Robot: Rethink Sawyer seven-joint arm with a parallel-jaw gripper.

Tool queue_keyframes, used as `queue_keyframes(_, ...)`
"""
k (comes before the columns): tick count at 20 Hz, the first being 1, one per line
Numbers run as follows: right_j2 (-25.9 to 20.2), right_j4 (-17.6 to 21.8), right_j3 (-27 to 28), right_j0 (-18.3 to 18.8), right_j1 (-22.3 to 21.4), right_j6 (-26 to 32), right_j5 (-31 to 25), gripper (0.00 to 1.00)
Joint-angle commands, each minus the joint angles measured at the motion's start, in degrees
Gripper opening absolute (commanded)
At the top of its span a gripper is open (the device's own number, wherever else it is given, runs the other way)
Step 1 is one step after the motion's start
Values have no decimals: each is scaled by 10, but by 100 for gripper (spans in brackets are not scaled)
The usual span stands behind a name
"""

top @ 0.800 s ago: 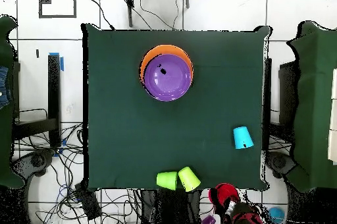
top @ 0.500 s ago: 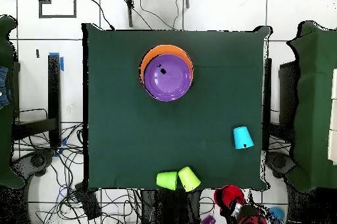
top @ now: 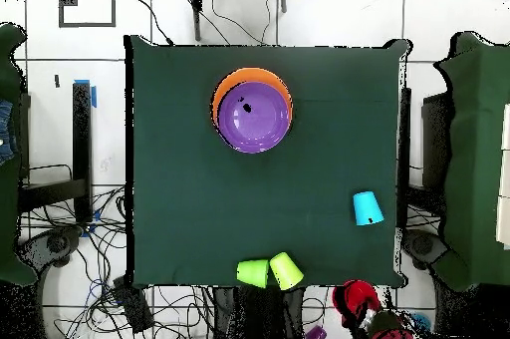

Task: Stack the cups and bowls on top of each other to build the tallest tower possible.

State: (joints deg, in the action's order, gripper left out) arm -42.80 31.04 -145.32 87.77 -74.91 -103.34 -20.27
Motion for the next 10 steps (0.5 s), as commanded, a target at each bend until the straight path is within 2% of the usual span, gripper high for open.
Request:
queue_keyframes(1, -50, 24, -31, -16, -1, 73, -6, 0)
queue_keyframes(10, -68, 10, -15, -25, 6, 71, -31, 0)
